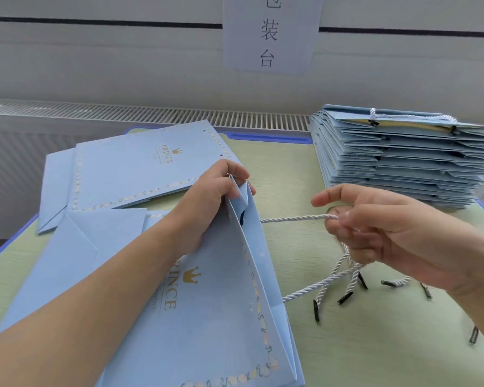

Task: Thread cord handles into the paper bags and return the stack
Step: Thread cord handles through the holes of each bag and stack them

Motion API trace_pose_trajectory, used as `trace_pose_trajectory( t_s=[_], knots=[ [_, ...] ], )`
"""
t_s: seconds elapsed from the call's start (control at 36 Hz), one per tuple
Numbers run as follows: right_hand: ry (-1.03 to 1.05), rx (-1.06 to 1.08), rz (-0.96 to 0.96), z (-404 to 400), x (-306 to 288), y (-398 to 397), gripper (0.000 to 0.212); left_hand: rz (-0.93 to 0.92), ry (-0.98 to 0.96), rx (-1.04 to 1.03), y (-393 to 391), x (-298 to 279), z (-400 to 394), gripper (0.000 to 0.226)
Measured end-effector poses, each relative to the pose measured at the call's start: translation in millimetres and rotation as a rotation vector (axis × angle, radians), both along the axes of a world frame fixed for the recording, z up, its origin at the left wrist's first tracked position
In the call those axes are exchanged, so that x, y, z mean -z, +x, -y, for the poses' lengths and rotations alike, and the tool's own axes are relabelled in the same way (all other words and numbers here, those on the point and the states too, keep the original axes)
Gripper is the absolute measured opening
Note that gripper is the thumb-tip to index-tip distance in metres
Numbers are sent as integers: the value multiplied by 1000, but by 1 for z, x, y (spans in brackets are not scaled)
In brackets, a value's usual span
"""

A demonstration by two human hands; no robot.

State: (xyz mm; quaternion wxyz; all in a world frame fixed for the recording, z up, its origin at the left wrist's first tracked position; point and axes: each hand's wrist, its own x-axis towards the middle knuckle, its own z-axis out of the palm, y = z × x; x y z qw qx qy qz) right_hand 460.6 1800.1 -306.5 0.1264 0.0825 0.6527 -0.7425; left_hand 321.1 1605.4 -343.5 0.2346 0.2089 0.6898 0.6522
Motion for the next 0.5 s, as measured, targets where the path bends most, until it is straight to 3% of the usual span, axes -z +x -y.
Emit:
trace_pose_trajectory(
  t_s=[0.14,0.33,0.42,0.5],
  knots=[
    [289,5,-36,6,-2,0,21,-14,-24,24,0,1,-1,36],
    [485,136,-196,13,1,-2,22,-184,-198,24,3,1,-2,26],
    [574,135,-270,16,6,-2,21,-263,-235,103,6,2,-3,35],
    [626,82,-303,18,7,-1,21,-298,-248,140,7,-1,-1,30]
  ],
)
